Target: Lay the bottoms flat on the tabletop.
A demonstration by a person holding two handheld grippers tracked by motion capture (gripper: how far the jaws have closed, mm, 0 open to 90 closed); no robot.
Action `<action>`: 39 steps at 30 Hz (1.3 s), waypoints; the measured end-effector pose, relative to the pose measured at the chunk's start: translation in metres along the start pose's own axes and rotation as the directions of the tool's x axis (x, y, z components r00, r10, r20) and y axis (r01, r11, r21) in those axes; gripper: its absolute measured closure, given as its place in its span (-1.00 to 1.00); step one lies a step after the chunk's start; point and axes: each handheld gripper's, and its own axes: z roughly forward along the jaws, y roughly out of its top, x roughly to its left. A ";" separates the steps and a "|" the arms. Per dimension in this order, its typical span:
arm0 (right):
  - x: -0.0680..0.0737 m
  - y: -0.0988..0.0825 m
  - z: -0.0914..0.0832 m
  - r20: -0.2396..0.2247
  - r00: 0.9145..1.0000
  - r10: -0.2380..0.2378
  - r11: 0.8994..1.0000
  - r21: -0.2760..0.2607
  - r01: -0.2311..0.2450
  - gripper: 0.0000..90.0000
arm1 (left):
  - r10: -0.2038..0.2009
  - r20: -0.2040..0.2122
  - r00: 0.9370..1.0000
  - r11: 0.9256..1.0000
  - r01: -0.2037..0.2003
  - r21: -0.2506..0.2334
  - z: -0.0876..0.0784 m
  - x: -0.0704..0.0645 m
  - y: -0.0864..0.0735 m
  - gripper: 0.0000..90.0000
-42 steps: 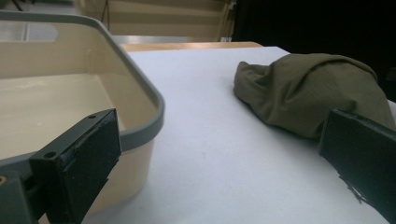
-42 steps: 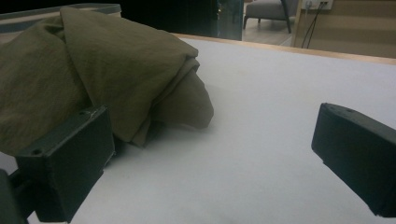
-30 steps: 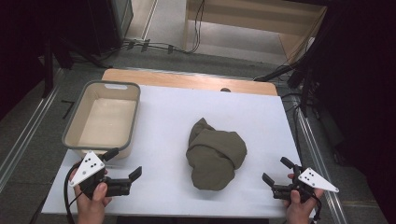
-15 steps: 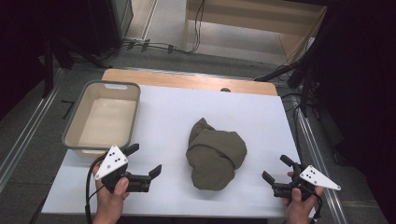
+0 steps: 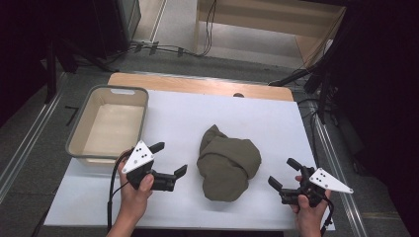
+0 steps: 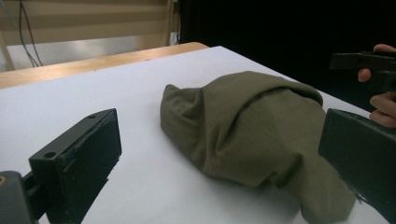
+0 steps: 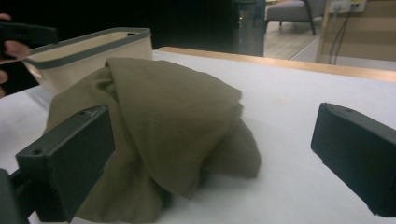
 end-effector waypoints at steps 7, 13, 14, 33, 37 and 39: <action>0.016 0.013 0.018 0.001 0.999 -0.042 0.999 0.022 0.042 -1.00 | 0.030 0.081 0.996 0.999 -0.033 0.032 0.027 -0.004 0.005 -1.00; 0.022 0.024 0.034 -0.021 0.999 -0.030 0.999 0.019 0.030 -1.00 | 0.029 0.132 0.991 0.998 -0.035 0.042 0.041 -0.010 -0.002 -1.00; 0.024 0.025 0.036 -0.024 0.999 -0.028 0.999 0.022 0.028 -1.00 | 0.031 0.143 0.989 0.998 -0.038 0.051 0.044 -0.012 -0.005 -1.00; 0.043 -0.001 0.080 -0.013 0.998 0.062 0.973 0.224 -0.057 -1.00 | 0.027 0.192 0.981 0.983 -0.061 0.175 0.074 -0.048 -0.042 0.45; 0.046 -0.006 0.081 -0.019 0.997 0.069 0.968 0.242 -0.063 -1.00 | 0.025 0.222 0.975 0.975 -0.073 0.210 0.084 -0.056 -0.046 0.81; 0.049 -0.007 0.081 -0.037 0.997 0.069 0.967 0.246 -0.058 -1.00 | 0.043 0.242 0.969 0.967 -0.101 0.233 0.089 -0.063 -0.050 0.84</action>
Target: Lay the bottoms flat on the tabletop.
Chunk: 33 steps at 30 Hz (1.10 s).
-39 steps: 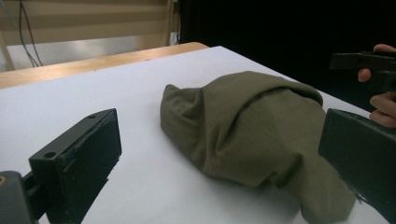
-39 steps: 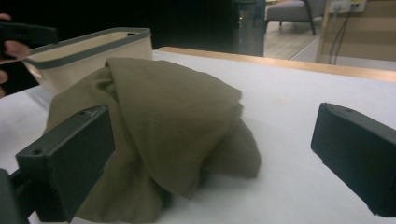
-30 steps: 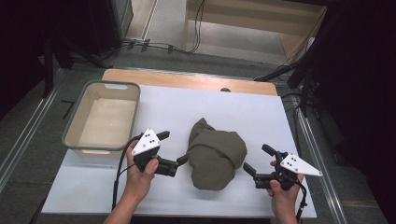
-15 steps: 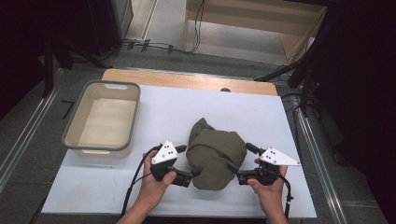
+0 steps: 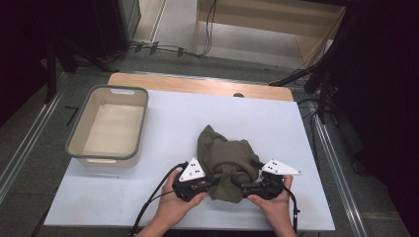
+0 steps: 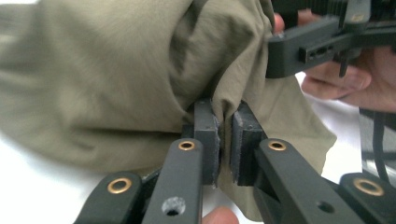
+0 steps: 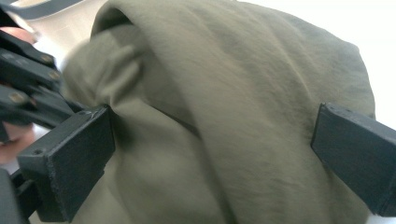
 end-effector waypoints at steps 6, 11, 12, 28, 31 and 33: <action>0.004 -0.002 -0.002 -0.075 0.997 -0.019 1.000 0.014 0.020 -0.66 | 0.029 0.024 0.999 0.999 -0.030 0.036 0.010 -0.012 -0.003 0.85; 0.002 -0.004 -0.004 -0.170 0.985 0.024 1.000 -0.008 -0.026 0.22 | 0.045 0.021 0.999 0.998 -0.046 0.048 0.010 -0.013 -0.004 0.84; 0.001 -0.004 -0.004 -0.177 0.984 0.022 1.000 -0.005 -0.023 0.43 | 0.040 0.022 0.999 0.998 -0.041 0.049 0.008 -0.012 -0.003 0.80; -0.010 0.020 -0.060 0.096 0.995 -0.035 0.983 -0.178 0.052 0.89 | -0.033 -0.021 0.999 0.992 0.031 -0.119 -0.051 0.016 0.023 -0.78; -0.009 0.027 -0.074 0.152 0.988 -0.032 0.972 -0.226 0.066 0.88 | -0.057 -0.025 0.998 0.986 0.052 -0.158 -0.062 0.022 0.024 -0.92; -0.006 0.028 -0.076 0.173 0.984 -0.044 0.968 -0.234 0.085 0.88 | -0.070 -0.023 0.997 0.981 0.065 -0.182 -0.068 0.025 0.026 -0.97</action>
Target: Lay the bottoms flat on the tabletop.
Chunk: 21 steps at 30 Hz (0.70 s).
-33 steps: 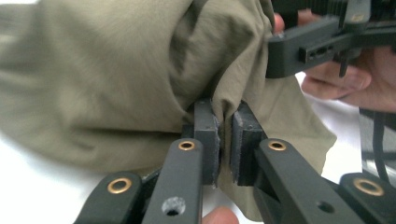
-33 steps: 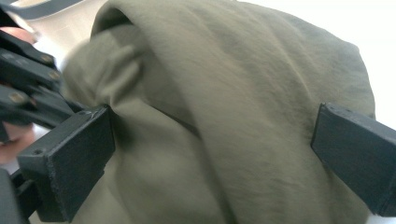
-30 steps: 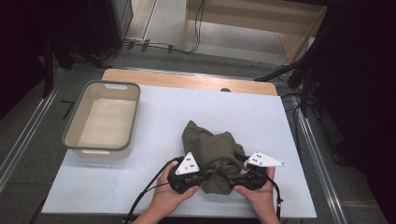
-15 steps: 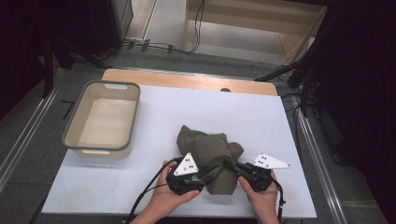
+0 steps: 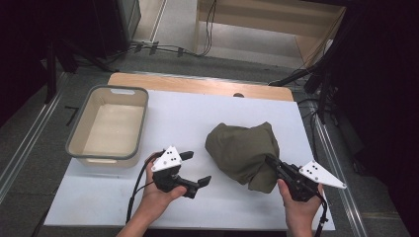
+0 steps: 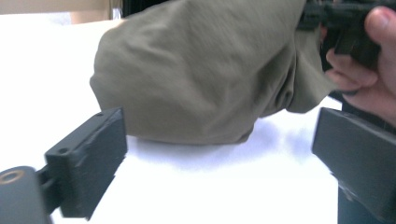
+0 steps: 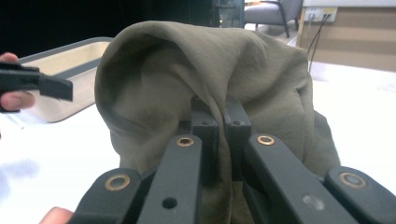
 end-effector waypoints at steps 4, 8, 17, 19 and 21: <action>0.018 -0.004 0.012 -0.032 0.999 -0.032 0.999 0.026 0.033 0.88 | -0.013 -0.008 1.000 1.000 0.013 -0.019 -0.008 0.002 0.004 -1.00; 0.039 -0.015 0.029 -0.097 0.991 -0.091 0.994 0.047 0.096 0.87 | -0.009 -0.008 1.000 1.000 0.009 -0.024 -0.011 -0.001 0.006 -1.00; 0.090 -0.035 0.054 -0.233 0.960 -0.153 0.979 0.099 0.180 0.84 | -0.011 0.028 1.000 0.999 0.012 -0.048 -0.016 -0.005 0.012 -0.90; 0.101 -0.039 0.059 -0.272 0.947 -0.174 0.972 0.107 0.209 0.82 | -0.015 0.024 1.000 0.999 0.016 -0.041 -0.015 -0.005 0.011 -0.82; 0.109 -0.043 0.062 -0.296 0.933 -0.206 0.962 0.111 0.248 0.80 | -0.018 0.033 0.999 1.000 0.019 -0.020 -0.013 -0.004 0.010 -0.76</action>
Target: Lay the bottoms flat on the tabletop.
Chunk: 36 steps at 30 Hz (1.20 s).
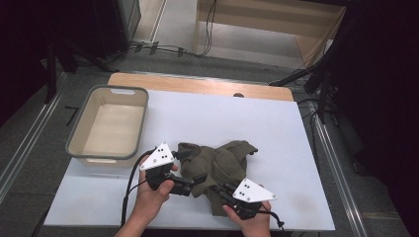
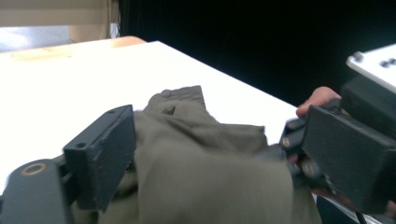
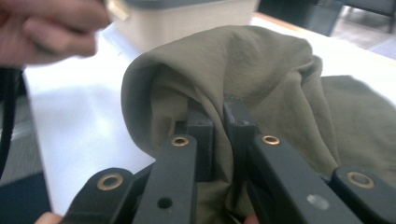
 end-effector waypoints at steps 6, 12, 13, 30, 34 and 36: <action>0.006 -0.005 0.004 -0.100 0.995 -0.019 1.000 0.014 0.020 0.39 | -0.051 -0.086 0.995 0.993 0.060 0.105 0.011 0.013 -0.015 -0.33; -0.016 0.002 -0.022 -0.123 0.991 0.051 0.997 -0.055 -0.058 -0.30 | -0.062 -0.104 0.993 0.974 0.083 0.209 0.023 0.021 -0.030 0.26; -0.022 0.002 -0.027 -0.114 0.991 0.064 0.995 -0.069 -0.072 -0.38 | -0.052 -0.100 0.994 0.971 0.074 0.229 0.024 0.021 -0.031 0.35; -0.092 -0.047 -0.033 0.241 0.887 0.394 0.904 0.074 -0.422 -0.35 | 0.001 0.085 0.996 0.906 -0.036 0.422 0.048 -0.004 -0.055 0.86; -0.085 -0.048 -0.020 0.285 0.896 0.340 0.909 0.145 -0.391 -0.26 | -0.030 0.145 0.989 0.902 -0.036 0.430 0.051 -0.009 -0.057 0.88; -0.082 -0.046 -0.015 0.296 0.893 0.338 0.904 0.163 -0.396 -0.21 | -0.035 0.168 0.985 0.899 -0.043 0.437 0.052 -0.013 -0.058 0.88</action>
